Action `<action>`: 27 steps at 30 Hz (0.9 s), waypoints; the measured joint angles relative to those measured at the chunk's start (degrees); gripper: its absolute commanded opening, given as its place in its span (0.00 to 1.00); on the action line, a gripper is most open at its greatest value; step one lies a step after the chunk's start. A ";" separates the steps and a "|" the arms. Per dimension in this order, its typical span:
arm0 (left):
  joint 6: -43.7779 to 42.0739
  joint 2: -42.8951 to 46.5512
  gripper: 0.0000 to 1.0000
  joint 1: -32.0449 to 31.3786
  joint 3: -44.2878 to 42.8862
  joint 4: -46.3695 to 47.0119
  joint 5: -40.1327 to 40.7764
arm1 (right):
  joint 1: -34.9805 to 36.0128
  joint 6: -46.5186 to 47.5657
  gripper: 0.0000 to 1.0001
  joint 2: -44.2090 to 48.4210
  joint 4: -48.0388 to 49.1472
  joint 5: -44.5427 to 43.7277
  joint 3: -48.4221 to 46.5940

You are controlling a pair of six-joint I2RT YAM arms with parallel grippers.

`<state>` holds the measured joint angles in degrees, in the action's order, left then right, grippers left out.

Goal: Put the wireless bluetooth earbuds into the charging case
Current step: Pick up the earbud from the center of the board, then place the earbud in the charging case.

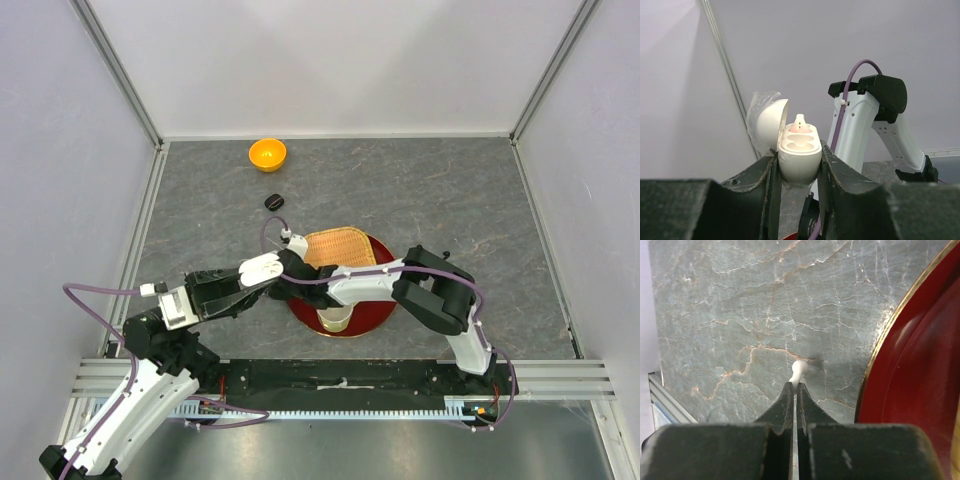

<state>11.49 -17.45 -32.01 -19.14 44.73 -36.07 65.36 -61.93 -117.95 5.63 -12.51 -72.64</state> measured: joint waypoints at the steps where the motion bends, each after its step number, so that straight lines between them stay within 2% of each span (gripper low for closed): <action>1: -0.04 0.00 0.02 0.00 0.00 -0.09 0.02 | -0.13 0.50 0.00 0.46 0.39 0.09 0.48; 9: -0.39 0.74 0.02 0.00 0.00 -1.46 0.55 | -3.69 8.70 0.00 9.33 14.84 8.02 11.02; 15: -0.50 1.25 0.02 0.00 0.00 -2.27 1.55 | -9.55 14.78 0.00 16.46 22.23 18.40 15.58; 20: -0.55 1.27 0.02 0.00 0.00 -2.47 1.86 | -16.24 20.37 0.00 24.65 22.34 23.21 18.32; 27: -1.53 0.68 0.02 0.00 0.00 -3.19 2.73 | -19.61 31.98 0.00 37.48 10.16 21.92 18.40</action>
<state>9.96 -16.78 -32.01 -19.14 41.54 -33.34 45.76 -29.95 -80.47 15.79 9.41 -54.24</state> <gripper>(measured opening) 0.360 0.010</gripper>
